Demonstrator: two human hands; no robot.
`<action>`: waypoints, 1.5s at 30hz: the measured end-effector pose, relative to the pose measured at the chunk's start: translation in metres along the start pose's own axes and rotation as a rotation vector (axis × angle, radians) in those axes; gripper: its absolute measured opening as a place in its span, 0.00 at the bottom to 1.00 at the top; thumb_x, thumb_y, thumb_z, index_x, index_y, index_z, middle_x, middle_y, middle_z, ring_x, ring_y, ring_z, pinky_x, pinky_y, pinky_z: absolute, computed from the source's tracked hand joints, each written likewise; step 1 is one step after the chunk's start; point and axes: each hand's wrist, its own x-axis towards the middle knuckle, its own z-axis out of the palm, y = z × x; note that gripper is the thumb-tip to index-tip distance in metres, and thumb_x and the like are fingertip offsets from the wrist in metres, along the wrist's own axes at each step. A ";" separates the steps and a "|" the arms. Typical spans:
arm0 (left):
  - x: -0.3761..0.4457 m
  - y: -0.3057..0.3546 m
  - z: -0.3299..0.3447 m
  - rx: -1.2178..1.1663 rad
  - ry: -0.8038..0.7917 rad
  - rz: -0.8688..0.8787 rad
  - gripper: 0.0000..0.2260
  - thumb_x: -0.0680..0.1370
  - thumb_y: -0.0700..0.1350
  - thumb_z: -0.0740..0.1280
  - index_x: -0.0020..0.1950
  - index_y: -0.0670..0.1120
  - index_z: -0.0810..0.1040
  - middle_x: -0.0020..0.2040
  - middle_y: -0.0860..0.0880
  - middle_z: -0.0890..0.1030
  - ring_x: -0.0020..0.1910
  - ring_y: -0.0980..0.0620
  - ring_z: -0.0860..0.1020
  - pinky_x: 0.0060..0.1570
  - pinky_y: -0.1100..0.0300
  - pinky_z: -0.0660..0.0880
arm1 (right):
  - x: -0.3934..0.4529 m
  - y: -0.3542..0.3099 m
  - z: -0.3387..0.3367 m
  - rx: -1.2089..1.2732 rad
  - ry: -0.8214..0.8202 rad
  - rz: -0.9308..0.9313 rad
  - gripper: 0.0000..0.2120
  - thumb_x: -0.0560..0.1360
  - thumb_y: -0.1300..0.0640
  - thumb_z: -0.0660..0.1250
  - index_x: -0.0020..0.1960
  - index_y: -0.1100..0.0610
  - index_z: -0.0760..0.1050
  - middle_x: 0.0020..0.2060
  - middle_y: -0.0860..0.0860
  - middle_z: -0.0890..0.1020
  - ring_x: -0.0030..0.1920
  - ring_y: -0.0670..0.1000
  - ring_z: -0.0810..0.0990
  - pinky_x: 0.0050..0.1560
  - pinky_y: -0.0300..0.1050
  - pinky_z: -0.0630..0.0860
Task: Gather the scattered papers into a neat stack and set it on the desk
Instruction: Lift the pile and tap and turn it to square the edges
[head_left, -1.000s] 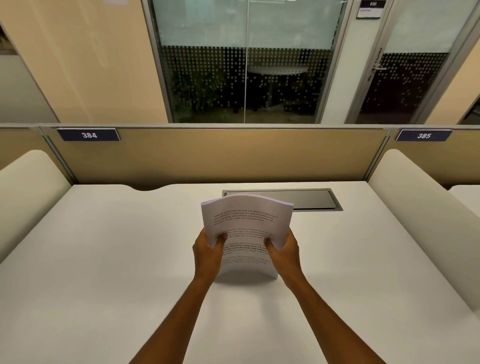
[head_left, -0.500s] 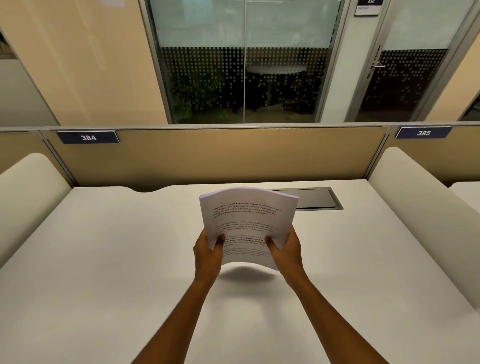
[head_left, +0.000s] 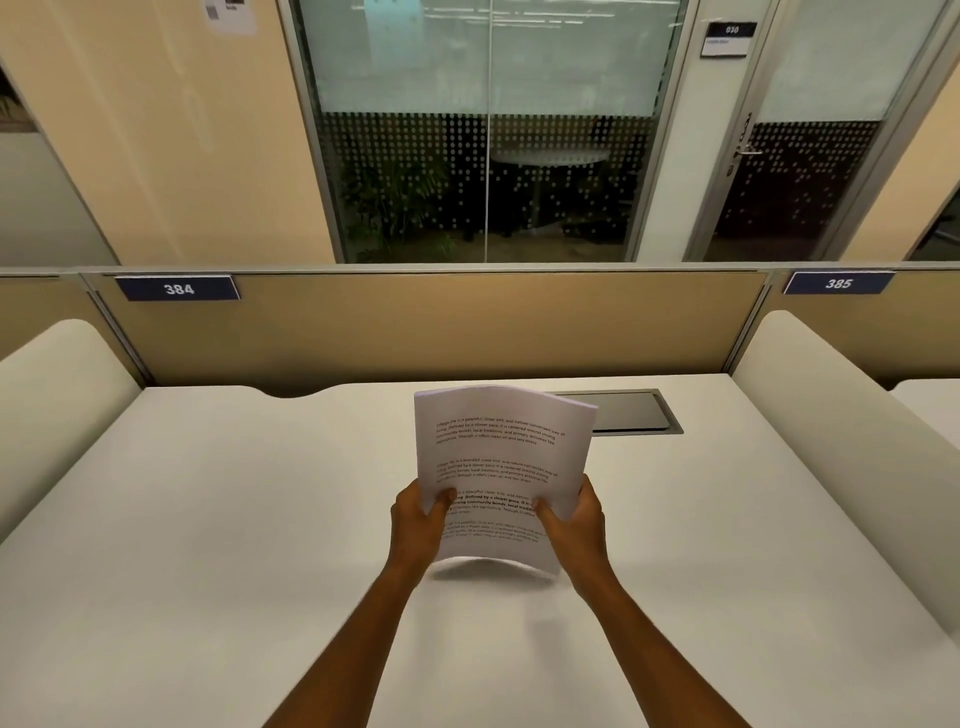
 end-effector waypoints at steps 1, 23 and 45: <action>0.004 0.003 -0.002 0.019 -0.015 0.005 0.11 0.79 0.41 0.66 0.62 0.46 0.76 0.53 0.46 0.82 0.49 0.48 0.83 0.40 0.62 0.82 | 0.003 -0.003 -0.001 0.016 -0.001 -0.003 0.19 0.74 0.60 0.72 0.60 0.49 0.70 0.52 0.50 0.80 0.52 0.53 0.81 0.43 0.40 0.80; 0.075 0.120 -0.048 0.917 -0.457 0.419 0.06 0.78 0.39 0.63 0.51 0.47 0.78 0.54 0.46 0.83 0.52 0.44 0.80 0.53 0.45 0.77 | 0.056 -0.073 -0.050 -0.271 -0.307 -0.377 0.21 0.71 0.57 0.75 0.62 0.50 0.74 0.49 0.46 0.84 0.47 0.44 0.84 0.45 0.38 0.82; 0.039 0.057 -0.093 -0.106 -0.305 -0.049 0.21 0.71 0.38 0.76 0.62 0.44 0.75 0.51 0.43 0.86 0.50 0.46 0.84 0.49 0.56 0.80 | 0.051 -0.056 -0.077 -0.041 -0.271 -0.100 0.15 0.71 0.51 0.73 0.56 0.56 0.79 0.49 0.53 0.86 0.45 0.58 0.86 0.47 0.57 0.83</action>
